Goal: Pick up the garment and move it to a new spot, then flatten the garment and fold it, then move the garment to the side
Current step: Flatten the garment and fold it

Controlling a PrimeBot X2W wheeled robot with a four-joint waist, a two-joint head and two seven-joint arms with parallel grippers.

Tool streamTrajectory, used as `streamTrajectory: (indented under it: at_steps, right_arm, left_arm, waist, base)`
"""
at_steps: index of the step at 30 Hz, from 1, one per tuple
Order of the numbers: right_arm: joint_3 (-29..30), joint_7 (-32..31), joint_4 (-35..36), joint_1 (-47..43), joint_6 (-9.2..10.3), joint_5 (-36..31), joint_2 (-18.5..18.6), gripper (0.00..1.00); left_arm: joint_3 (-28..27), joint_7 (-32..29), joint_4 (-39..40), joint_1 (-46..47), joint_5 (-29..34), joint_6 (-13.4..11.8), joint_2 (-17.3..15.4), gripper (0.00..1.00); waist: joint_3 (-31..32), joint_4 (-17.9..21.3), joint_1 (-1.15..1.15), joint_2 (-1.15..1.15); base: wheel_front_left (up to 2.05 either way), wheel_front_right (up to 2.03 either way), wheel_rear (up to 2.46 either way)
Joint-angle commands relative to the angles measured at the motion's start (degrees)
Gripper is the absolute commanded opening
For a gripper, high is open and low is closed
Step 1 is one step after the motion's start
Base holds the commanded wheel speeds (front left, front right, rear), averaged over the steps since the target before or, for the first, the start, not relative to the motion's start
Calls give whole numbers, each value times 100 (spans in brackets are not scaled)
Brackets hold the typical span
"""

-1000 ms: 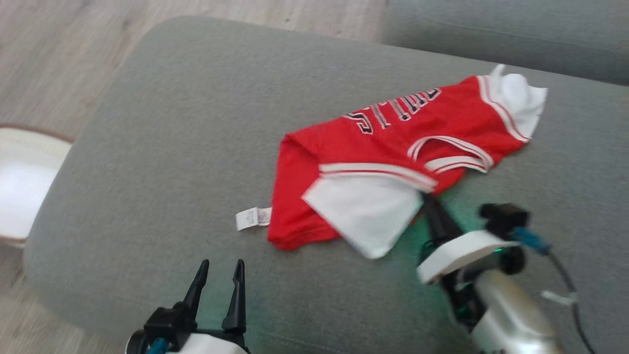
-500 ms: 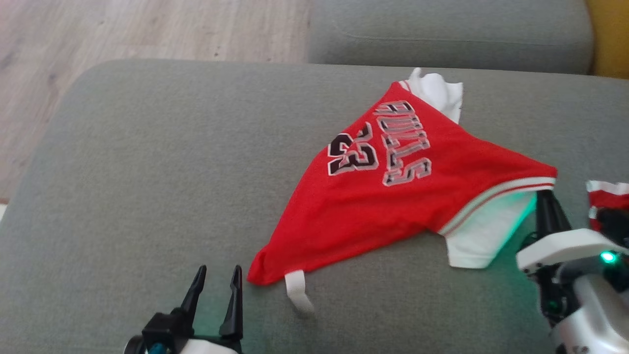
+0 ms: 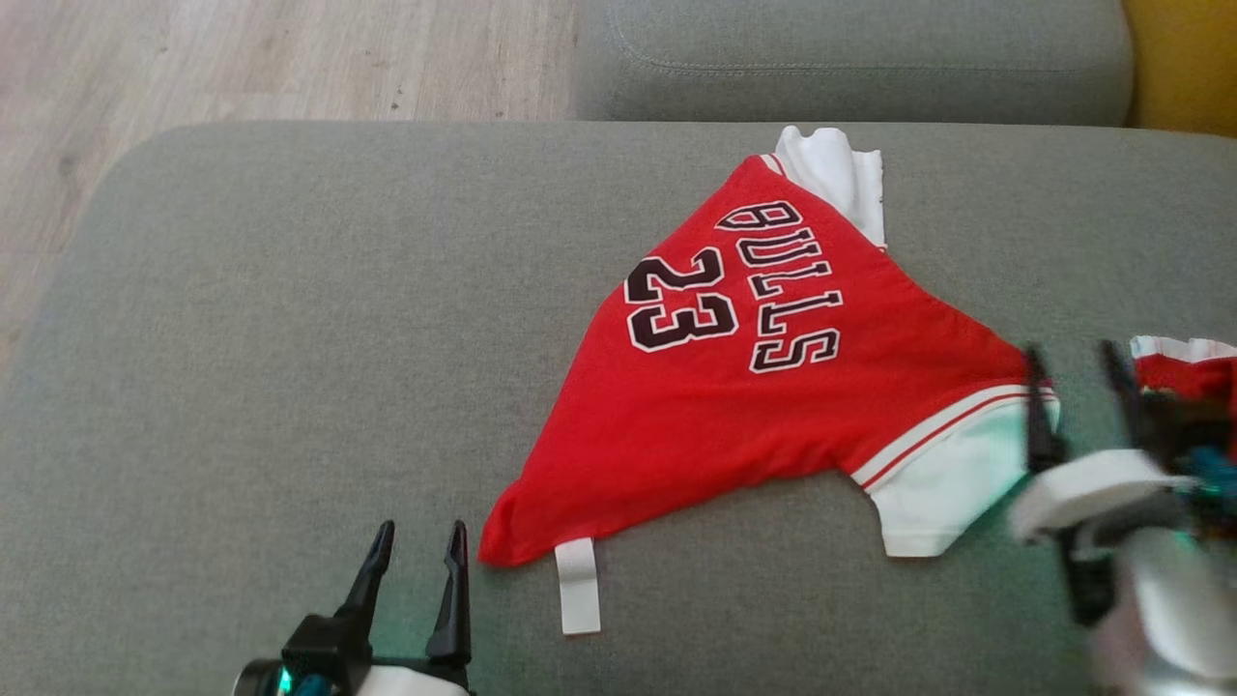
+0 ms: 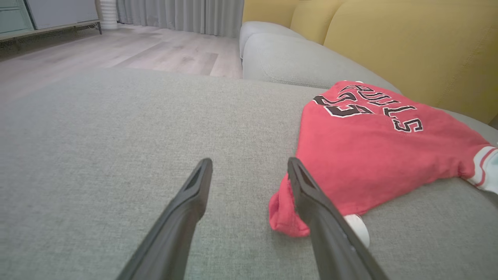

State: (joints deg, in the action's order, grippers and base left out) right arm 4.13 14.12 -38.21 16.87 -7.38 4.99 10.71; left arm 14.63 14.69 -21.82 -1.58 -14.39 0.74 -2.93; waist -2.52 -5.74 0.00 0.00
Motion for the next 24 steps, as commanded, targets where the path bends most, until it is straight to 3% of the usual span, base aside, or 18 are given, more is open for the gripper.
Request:
streamTrajectory:
  at_steps: [1,4,8,14,24]
  right_arm:
    - [-111,78,362,21,-11,-172,-195,100]
    - [-38,84,942,-395,-11,-508,-514,100]
    - [-48,86,1198,-951,-11,-673,-709,100]
    - [-104,86,1275,-1375,-11,-630,-777,100]
    - [-317,87,1314,-1316,-11,-455,-782,100]
  left_arm:
    - [-235,30,199,168,70,-67,5,100]
    - [-372,30,260,117,210,-198,5,100]
    - [-486,30,288,4,356,-244,5,100]
    - [-567,30,247,-108,340,-144,5,100]
    - [-366,30,233,-95,192,17,5,100]
  waist:
    - [18,16,0,0]
    - [81,35,0,0]
    - [187,31,0,0]
    - [269,31,0,0]
    - [223,132,0,0]
  base:
    - [0,0,0]
    - [0,0,0]
    - [0,0,0]
    - [0,0,0]
    - [0,0,0]
